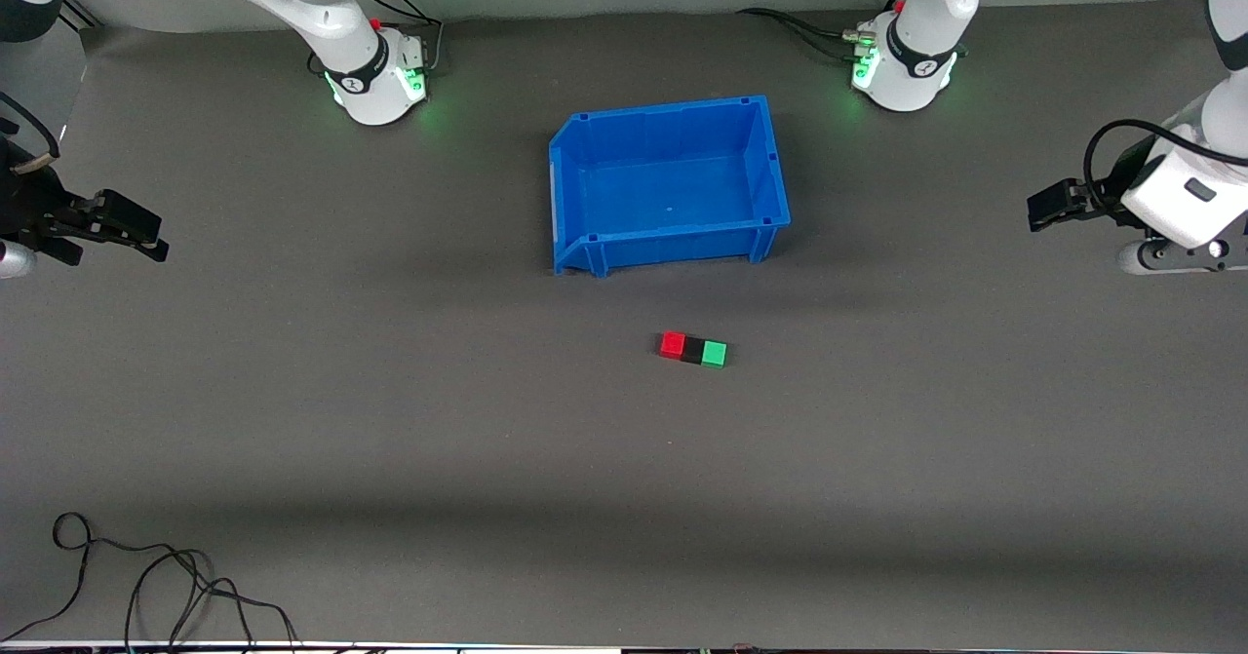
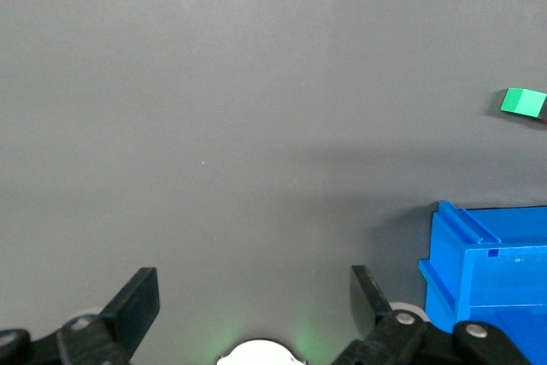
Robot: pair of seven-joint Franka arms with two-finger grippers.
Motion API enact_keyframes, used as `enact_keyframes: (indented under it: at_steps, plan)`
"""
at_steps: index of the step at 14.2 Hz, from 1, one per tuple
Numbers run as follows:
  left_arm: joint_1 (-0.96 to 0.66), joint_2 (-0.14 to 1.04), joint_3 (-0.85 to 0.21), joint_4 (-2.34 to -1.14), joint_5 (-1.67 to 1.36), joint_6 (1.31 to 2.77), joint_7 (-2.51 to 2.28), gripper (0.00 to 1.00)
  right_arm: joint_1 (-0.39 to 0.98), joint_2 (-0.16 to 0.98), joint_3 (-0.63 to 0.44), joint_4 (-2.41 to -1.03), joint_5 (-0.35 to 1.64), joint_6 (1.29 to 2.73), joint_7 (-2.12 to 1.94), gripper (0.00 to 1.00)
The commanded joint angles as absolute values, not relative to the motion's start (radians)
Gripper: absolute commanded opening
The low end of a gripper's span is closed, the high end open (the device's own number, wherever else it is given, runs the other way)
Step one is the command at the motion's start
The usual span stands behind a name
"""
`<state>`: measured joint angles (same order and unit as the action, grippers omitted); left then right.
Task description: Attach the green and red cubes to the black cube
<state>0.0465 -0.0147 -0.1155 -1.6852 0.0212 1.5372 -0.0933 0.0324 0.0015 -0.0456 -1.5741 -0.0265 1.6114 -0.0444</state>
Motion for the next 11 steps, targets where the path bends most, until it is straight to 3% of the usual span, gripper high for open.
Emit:
enact_keyframes:
  at_steps: [1,11]
  plan:
    - [0.046,-0.058,-0.117,-1.735,0.04,1.581,-0.042,0.99,0.029,-0.032,-0.054,-1.603,-0.038,1.615,-0.094,1.0]
    - [0.048,-0.051,-0.109,-1.75,0.052,1.628,0.012,1.0,0.031,-0.026,-0.055,-1.601,0.054,1.586,-0.08,1.0]
